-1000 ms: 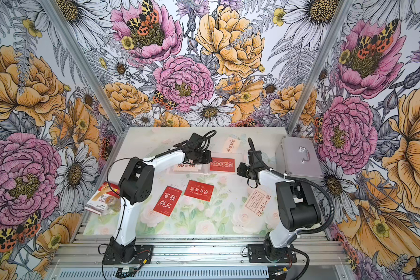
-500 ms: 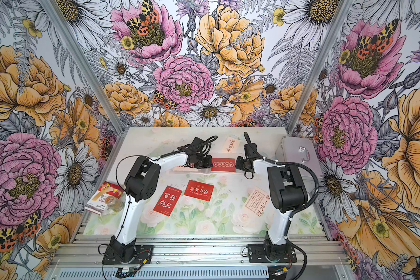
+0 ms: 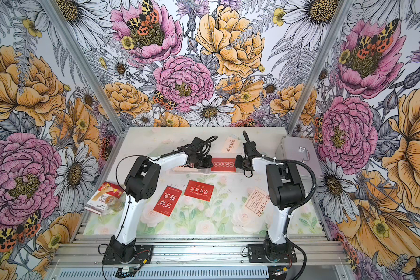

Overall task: Place the photos into the photo albums
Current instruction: Turn the page of the photo album at the center of the board.

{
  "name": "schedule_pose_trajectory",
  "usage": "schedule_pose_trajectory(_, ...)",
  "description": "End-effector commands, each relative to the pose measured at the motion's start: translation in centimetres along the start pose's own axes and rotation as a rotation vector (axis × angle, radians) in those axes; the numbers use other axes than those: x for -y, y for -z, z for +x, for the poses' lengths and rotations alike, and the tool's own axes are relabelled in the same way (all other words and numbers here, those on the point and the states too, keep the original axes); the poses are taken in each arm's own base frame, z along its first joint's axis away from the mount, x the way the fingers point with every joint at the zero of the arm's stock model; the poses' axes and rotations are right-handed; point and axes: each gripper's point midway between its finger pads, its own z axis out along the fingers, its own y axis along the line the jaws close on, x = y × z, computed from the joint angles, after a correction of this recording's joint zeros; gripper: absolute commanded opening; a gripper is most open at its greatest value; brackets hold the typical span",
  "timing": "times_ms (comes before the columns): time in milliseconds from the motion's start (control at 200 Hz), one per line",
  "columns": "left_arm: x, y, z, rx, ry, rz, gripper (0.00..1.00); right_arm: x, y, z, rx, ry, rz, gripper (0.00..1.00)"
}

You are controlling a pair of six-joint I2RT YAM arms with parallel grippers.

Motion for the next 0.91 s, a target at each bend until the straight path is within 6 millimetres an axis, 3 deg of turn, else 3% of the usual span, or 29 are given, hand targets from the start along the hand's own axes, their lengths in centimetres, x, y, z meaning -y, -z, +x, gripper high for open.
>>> schedule_pose_trajectory(0, -0.3, -1.0, 0.6, -0.026, -0.01, 0.004, 0.12, -1.8, 0.9, -1.0, 0.018, 0.015, -0.052, 0.37)
schedule_pose_trajectory(560, 0.0, -1.3, 1.0, -0.038, -0.013, 0.009, 0.12, -5.3, 3.6, -1.9, 0.023, -0.01, -0.205, 0.38)
schedule_pose_trajectory(901, 0.3, -1.4, 1.1, -0.045, -0.011, 0.023, 0.11, -8.5, 6.7, -3.0, 0.039, -0.024, -0.334, 0.38)
